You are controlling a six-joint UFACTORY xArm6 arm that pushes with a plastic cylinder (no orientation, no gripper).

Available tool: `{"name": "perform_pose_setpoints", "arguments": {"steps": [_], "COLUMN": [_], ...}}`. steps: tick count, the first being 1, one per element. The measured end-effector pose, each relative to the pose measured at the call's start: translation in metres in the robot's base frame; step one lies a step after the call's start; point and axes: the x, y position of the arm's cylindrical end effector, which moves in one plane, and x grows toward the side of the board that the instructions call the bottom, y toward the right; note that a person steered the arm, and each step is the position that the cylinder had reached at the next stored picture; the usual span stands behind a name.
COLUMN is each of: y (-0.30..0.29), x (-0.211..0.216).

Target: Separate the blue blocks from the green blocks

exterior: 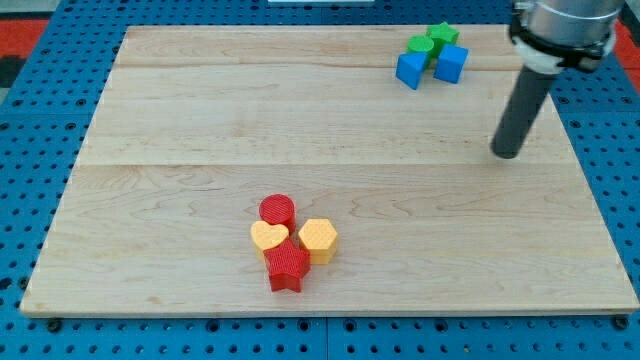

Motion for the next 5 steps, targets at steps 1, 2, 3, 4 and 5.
{"name": "perform_pose_setpoints", "arguments": {"steps": [1,2,3,4,5], "y": [0.048,0.051,0.025,0.023,-0.014], "x": [-0.048,-0.090,-0.125,-0.152,-0.156]}}
